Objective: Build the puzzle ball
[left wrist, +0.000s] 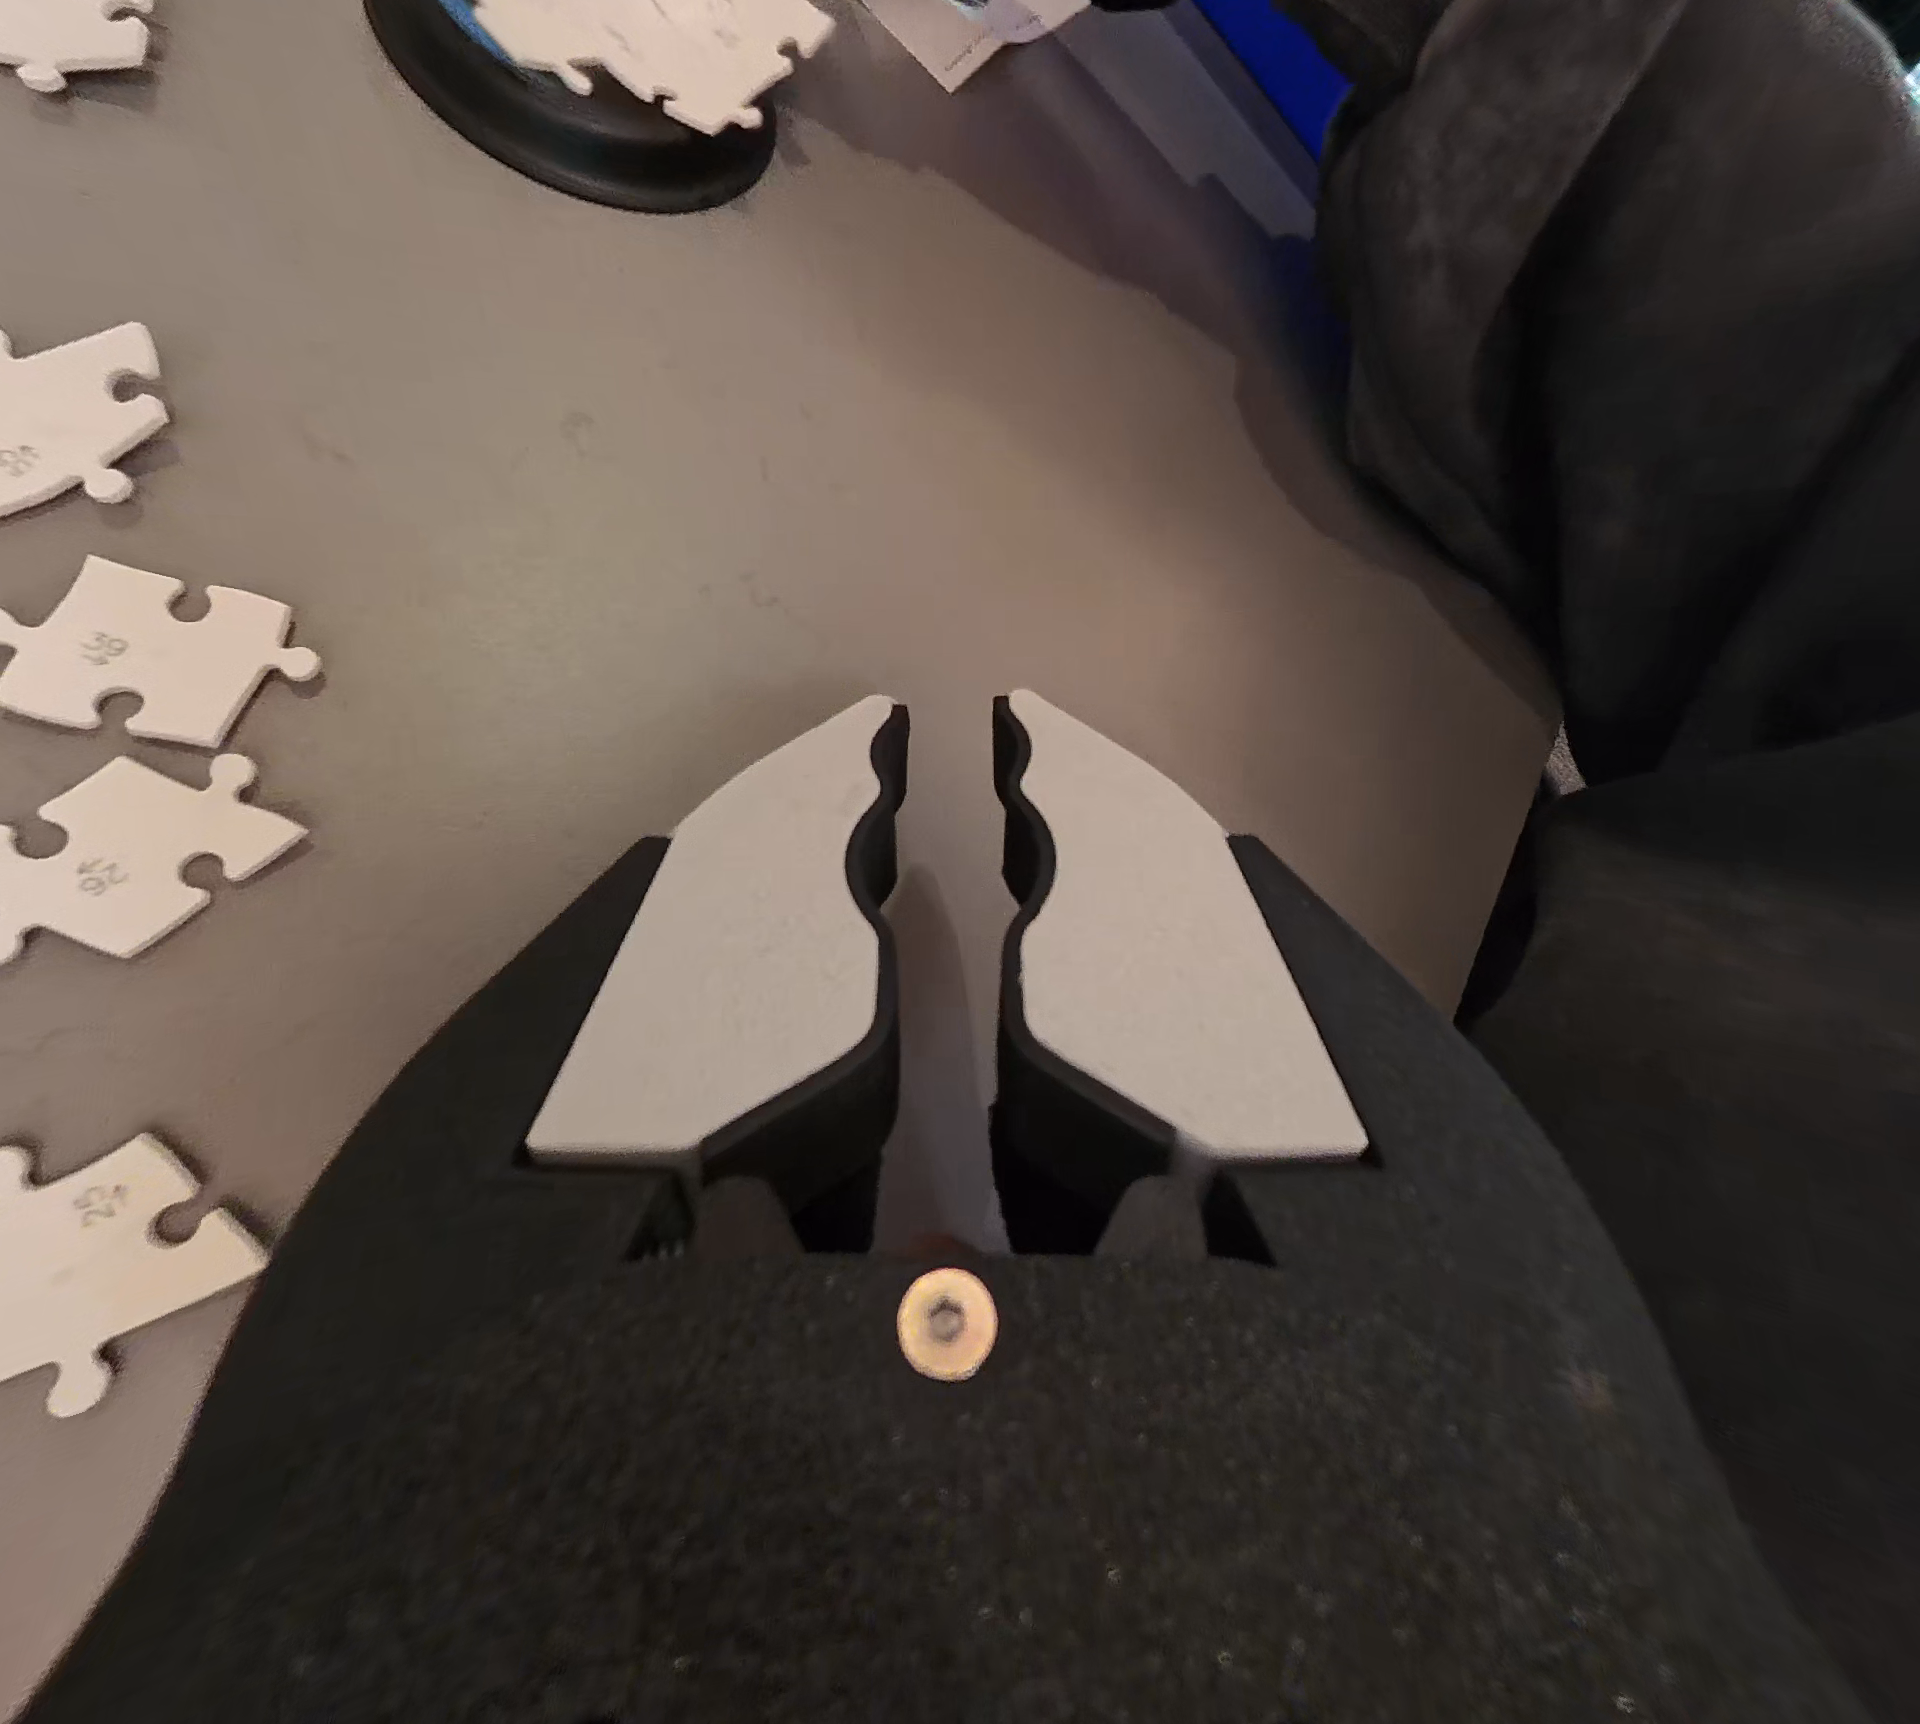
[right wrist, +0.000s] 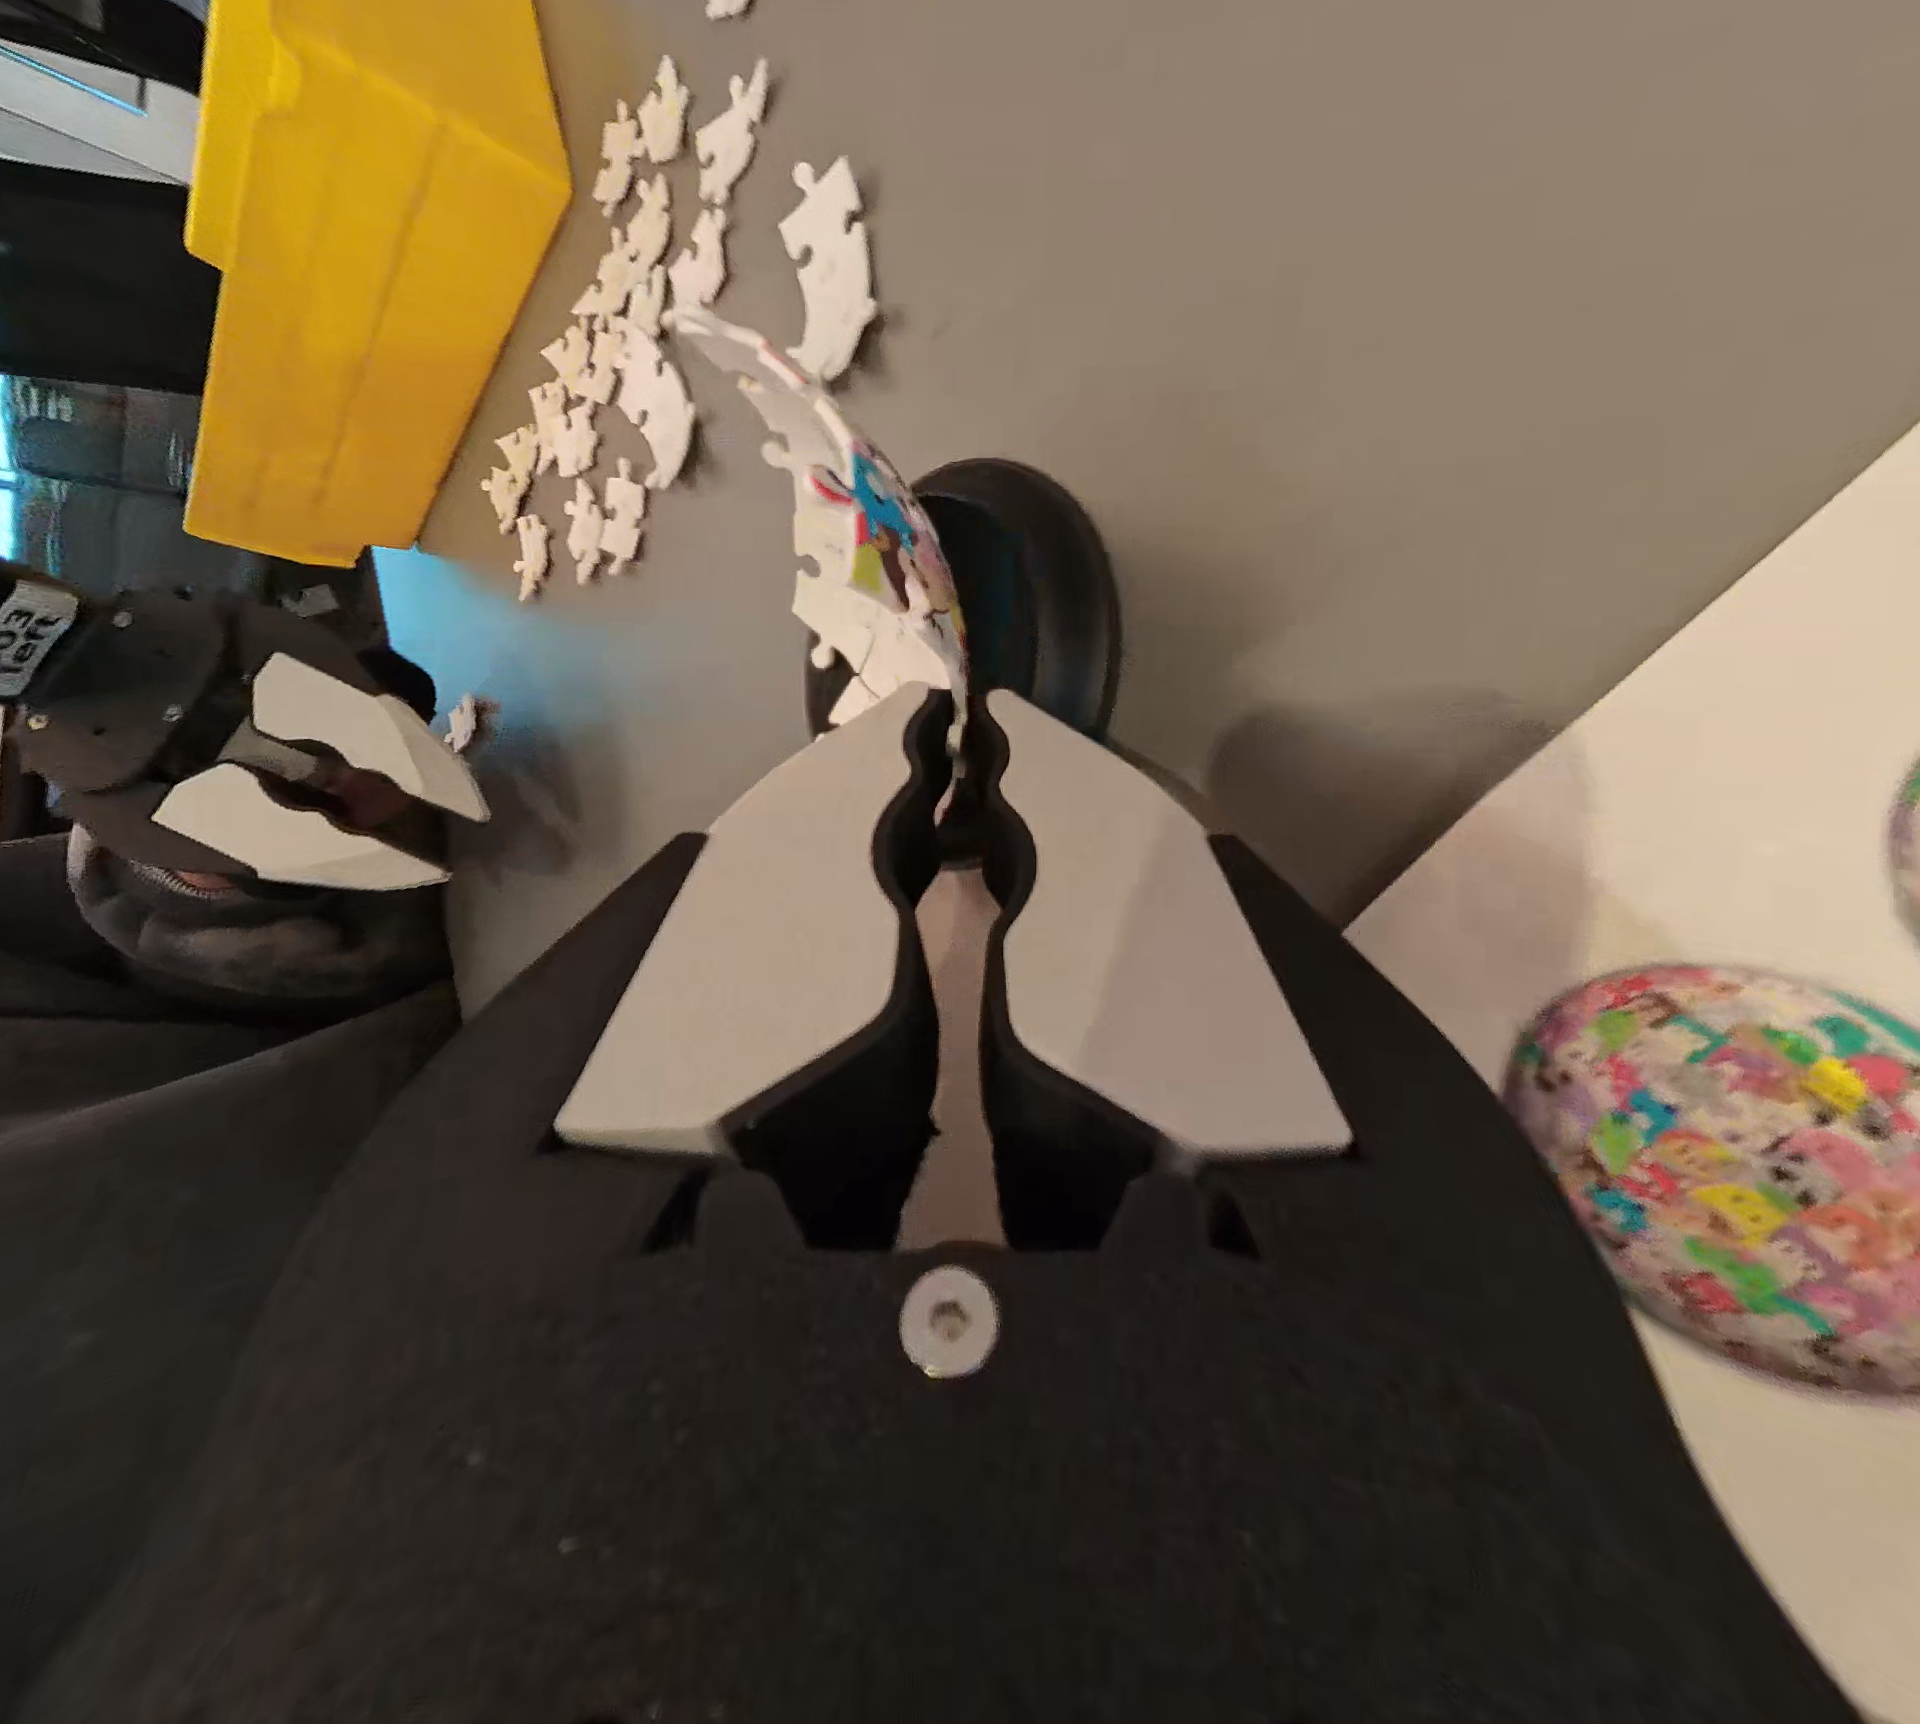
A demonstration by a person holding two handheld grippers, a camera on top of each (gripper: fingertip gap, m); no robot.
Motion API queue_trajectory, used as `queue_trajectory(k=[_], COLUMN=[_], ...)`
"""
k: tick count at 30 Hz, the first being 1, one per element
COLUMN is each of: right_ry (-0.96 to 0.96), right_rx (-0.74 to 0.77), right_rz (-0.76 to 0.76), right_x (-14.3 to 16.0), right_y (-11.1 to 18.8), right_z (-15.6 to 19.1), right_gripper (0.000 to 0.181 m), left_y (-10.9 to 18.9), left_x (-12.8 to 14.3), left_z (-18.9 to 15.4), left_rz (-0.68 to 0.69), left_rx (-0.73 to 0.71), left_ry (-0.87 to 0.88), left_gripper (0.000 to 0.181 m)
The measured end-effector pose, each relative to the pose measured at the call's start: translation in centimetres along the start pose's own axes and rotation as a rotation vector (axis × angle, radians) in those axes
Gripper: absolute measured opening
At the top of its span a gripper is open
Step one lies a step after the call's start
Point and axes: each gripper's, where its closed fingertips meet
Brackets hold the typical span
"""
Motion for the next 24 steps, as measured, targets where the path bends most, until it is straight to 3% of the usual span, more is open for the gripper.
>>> queue_trajectory(k=[1, 12, 24], right_ry=[-0.001, 0.109, 0.199], right_rx=[0.005, 0.119, 0.175], right_rz=[0.012, 0.14, 0.16], right_x=[-0.2, 0.0, 0.1], right_y=[-0.1, -0.7, -1.1], right_z=[-0.3, -1.1, -1.1], right_gripper=[0.003, 0.007, 0.019], left_y=[0.0, -0.3, -0.3], left_x=[0.0, 0.1, 0.1], left_z=[0.0, 0.1, 0.0], left_rz=[0.001, 0.01, 0.012], left_rx=[0.002, 0.008, 0.005], left_ry=[0.001, 0.006, -0.001], left_gripper=[0.015, 0.015, 0.015])
Point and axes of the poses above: each gripper's, where its closed fingertips meet, y back along the fingers, x out of its underside, z = x × y across the jaws, and after that the axes turned 2 degrees about x, right-handed
